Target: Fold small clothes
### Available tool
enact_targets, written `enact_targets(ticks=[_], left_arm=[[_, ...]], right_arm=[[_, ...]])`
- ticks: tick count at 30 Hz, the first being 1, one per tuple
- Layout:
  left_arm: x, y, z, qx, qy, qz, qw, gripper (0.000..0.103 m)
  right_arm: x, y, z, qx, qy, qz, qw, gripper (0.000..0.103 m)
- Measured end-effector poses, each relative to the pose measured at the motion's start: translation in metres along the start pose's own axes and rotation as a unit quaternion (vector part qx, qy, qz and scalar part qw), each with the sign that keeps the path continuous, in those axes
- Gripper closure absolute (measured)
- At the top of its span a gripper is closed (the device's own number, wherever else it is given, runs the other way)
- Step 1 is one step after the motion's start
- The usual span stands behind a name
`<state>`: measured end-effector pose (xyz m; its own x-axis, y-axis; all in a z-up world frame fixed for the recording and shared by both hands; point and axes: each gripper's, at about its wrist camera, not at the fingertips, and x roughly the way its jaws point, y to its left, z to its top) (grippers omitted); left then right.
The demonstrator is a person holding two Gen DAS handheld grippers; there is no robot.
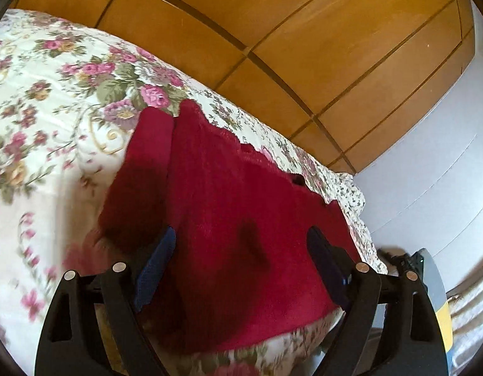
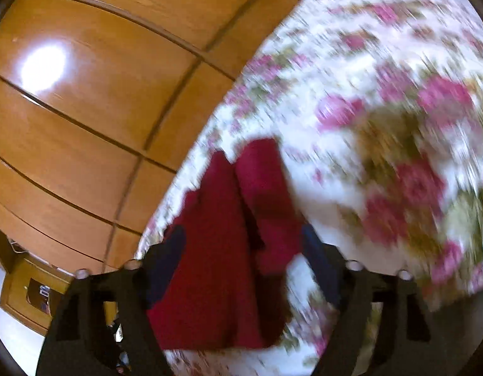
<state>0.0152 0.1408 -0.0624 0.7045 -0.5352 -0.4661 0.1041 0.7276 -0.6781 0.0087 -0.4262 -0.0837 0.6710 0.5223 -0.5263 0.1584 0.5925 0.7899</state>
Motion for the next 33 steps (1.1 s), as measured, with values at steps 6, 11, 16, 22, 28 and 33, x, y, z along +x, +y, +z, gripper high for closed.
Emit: enact_targets(ticks=[6, 11, 16, 22, 28, 33], left_arm=[[-0.022, 0.016, -0.017, -0.036, 0.019, -0.015, 0.999, 0.028], [-0.014, 0.008, -0.028, -0.043, 0.045, -0.03, 0.9976, 0.034], [-0.003, 0.01, -0.026, -0.03, 0.063, 0.027, 0.9972, 0.077], [-0.007, 0.009, -0.02, 0.001, 0.07, 0.044, 0.9966, 0.087], [0.002, 0.011, -0.027, 0.03, 0.079, 0.06, 0.9946, 0.087], [-0.017, 0.01, -0.023, 0.007, 0.03, 0.055, 0.998, 0.046]], right_arm=[[-0.009, 0.009, -0.038, -0.015, 0.057, 0.0, 0.998, 0.047], [-0.001, 0.011, -0.055, -0.03, 0.082, -0.029, 0.996, 0.059], [0.005, 0.014, -0.054, -0.05, 0.082, -0.04, 0.995, 0.091], [-0.034, 0.018, -0.034, -0.062, 0.027, -0.05, 0.996, 0.093], [0.009, 0.013, -0.045, -0.076, 0.096, -0.165, 0.979, 0.076], [-0.022, 0.032, -0.043, -0.113, 0.004, -0.195, 0.974, 0.041]])
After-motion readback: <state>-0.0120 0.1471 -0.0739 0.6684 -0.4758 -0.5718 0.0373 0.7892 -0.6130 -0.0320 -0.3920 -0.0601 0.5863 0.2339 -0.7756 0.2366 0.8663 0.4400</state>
